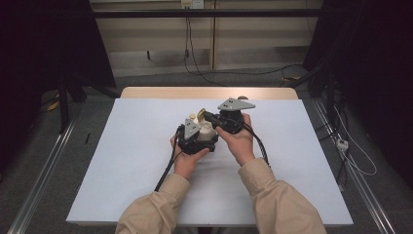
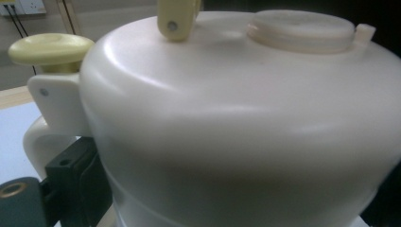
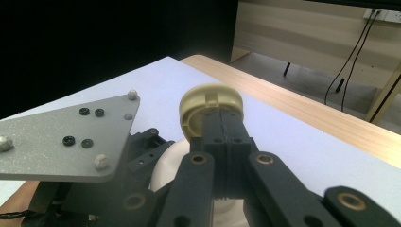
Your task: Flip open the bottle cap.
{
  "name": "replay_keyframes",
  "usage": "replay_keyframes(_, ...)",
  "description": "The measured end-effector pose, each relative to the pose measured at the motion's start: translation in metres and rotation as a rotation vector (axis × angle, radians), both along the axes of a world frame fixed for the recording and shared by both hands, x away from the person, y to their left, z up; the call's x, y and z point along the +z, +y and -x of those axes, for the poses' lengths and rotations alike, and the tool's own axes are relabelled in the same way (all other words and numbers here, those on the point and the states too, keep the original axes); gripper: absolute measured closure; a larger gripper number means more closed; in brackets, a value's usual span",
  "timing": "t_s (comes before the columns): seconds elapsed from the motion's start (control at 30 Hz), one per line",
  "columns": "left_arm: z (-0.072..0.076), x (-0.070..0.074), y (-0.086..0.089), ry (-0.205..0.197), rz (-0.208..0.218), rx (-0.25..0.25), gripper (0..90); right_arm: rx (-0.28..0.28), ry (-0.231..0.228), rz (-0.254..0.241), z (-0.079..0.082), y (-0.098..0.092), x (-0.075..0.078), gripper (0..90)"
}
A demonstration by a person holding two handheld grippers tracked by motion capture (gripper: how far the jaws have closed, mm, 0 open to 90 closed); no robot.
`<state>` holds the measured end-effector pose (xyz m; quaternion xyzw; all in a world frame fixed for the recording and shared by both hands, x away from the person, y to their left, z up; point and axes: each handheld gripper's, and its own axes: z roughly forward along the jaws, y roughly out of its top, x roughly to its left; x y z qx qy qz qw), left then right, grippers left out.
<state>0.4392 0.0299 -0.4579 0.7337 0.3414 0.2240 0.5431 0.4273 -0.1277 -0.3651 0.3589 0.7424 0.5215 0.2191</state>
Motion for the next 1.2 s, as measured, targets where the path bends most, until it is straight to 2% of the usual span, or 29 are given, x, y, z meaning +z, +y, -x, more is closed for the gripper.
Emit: replay_keyframes(1.2,-0.0003,-0.0003,0.0008,-0.001,-0.001,-0.004,5.0,0.002,0.000,-0.006,-0.0035,0.0032,0.0007,90.0)
